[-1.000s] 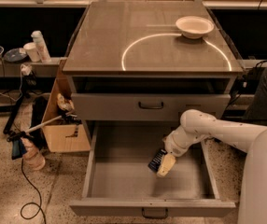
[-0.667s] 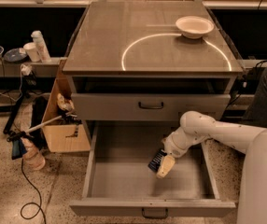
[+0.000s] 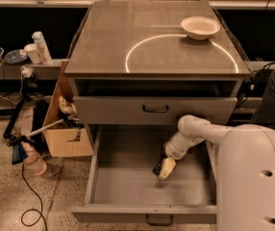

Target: Pick rxbar chocolate from middle drawer and place on counter

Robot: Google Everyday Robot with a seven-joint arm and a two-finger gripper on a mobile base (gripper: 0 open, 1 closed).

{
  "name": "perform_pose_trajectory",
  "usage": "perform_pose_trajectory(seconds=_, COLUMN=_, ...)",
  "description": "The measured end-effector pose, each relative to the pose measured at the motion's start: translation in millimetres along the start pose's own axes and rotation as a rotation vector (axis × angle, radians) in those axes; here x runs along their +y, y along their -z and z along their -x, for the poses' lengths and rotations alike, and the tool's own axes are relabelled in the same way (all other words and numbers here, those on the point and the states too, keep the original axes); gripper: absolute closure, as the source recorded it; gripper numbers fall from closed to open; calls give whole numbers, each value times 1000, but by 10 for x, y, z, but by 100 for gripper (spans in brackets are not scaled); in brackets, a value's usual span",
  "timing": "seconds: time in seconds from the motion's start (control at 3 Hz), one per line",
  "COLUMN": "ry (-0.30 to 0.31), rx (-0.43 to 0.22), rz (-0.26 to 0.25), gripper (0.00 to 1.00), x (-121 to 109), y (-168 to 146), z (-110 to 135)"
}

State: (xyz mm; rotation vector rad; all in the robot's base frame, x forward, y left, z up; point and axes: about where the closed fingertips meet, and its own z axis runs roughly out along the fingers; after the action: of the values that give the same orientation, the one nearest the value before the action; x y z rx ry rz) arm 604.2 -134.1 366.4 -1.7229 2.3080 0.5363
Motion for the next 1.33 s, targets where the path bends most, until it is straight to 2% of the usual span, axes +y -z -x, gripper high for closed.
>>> perform_pose_trajectory(seconds=0.33, ry=0, rx=0, rz=0, gripper=0, x=-2, y=-1, z=0)
perform_pose_trajectory(seconds=1.0, ry=-48, rx=16, rz=-72, gripper=0, x=6, y=-37, z=-43)
perform_pose_trajectory(seconds=1.33, ry=-48, rx=16, rz=-71, gripper=0, x=7, y=-38, z=-43)
